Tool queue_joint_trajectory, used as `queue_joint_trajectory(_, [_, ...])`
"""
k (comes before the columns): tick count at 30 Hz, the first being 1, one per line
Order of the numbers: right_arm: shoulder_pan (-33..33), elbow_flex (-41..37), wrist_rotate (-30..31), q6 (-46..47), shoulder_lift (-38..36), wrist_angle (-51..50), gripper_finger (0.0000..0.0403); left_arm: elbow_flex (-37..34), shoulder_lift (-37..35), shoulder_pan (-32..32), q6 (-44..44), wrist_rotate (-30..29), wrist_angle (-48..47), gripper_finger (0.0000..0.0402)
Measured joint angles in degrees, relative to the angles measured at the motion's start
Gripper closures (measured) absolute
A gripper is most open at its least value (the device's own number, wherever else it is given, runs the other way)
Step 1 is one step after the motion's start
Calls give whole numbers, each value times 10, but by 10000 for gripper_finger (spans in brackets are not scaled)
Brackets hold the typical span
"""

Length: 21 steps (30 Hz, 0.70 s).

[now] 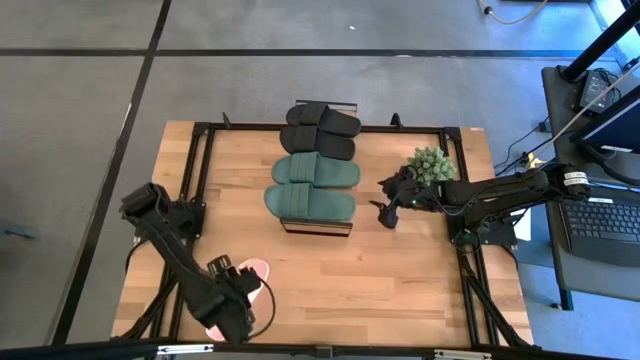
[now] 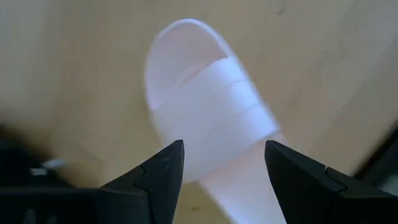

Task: Pick and place slides into the shelf
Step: Put the pink slipper under the shelf

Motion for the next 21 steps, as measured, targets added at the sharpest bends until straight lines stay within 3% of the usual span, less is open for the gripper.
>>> queue_joint_trajectory(7, [0, 0, 0, 57, 0, 9, 85, 32, 62, -31, 56, -2, -70, 186])
queue_joint_trajectory(21, [2, 0, 0, 118, 0, 20, 85, 30, 82, -91, 4, -69, -48, 186])
